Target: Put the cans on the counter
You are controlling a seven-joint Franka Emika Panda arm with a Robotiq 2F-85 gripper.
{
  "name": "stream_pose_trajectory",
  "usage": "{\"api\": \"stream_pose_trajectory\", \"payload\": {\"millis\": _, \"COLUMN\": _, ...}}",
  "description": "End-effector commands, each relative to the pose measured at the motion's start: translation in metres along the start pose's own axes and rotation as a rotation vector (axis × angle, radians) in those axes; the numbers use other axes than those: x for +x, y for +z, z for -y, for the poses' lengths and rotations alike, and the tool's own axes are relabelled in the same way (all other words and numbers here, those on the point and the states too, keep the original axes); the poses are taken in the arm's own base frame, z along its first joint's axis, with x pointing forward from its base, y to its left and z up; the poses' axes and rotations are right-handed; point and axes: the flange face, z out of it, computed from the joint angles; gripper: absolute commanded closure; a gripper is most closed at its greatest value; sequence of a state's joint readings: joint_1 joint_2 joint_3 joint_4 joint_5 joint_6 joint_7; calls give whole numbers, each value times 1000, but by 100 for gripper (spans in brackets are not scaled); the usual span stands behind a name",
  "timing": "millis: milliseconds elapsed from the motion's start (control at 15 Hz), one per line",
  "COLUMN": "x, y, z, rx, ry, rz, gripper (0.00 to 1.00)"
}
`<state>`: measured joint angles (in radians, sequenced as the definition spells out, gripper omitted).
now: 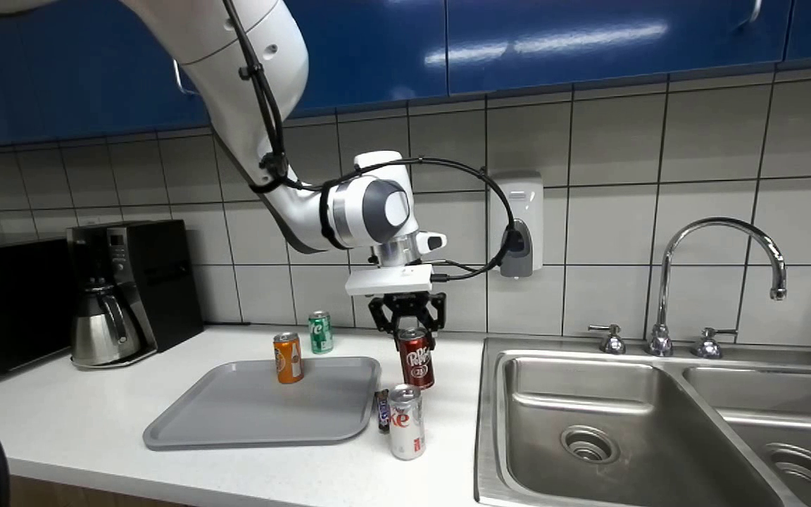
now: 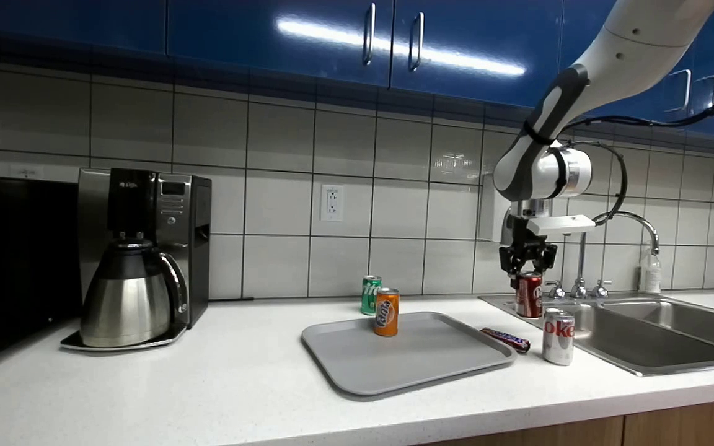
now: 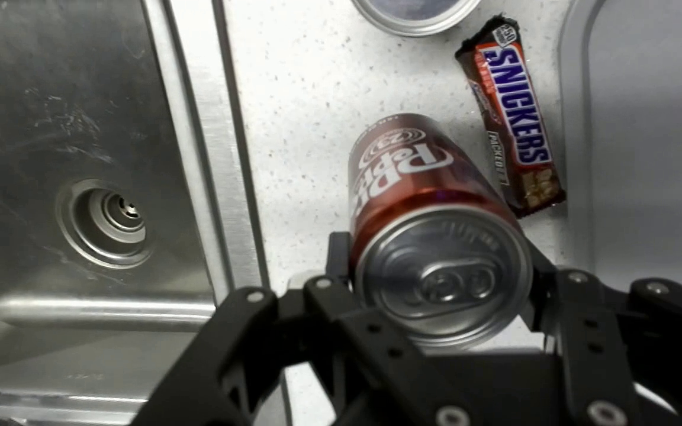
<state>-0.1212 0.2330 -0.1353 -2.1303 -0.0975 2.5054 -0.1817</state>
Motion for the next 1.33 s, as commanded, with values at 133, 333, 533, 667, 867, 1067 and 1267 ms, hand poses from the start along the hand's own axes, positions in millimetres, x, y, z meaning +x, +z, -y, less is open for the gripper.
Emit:
{"api": "stream_pose_trajectory", "payload": {"millis": 133, "x": 18, "y": 11, "z": -38, "rx": 10, "ry": 59, "rz": 9, "gripper": 62}}
{"api": "stream_pose_trajectory", "payload": {"millis": 333, "x": 25, "y": 26, "z": -43, "rx": 28, "ry": 96, "rz": 9, "gripper": 62}}
{"api": "stream_pose_trajectory", "payload": {"millis": 533, "x": 32, "y": 39, "z": -40, "rx": 41, "ry": 109, "rz": 19, "gripper": 62}}
{"api": "stream_pose_trajectory", "payload": {"millis": 667, "x": 34, "y": 46, "z": -38, "rx": 50, "ry": 107, "rz": 31, "gripper": 62}}
{"api": "stream_pose_trajectory", "payload": {"millis": 867, "x": 36, "y": 52, "z": -35, "rx": 46, "ry": 108, "rz": 42, "gripper": 62}}
{"api": "stream_pose_trajectory", "payload": {"millis": 1067, "x": 36, "y": 54, "z": -34, "rx": 38, "ry": 100, "rz": 43, "gripper": 62}}
{"api": "stream_pose_trajectory", "payload": {"millis": 1267, "x": 36, "y": 58, "z": -33, "rx": 38, "ry": 99, "rz": 48, "gripper": 62}}
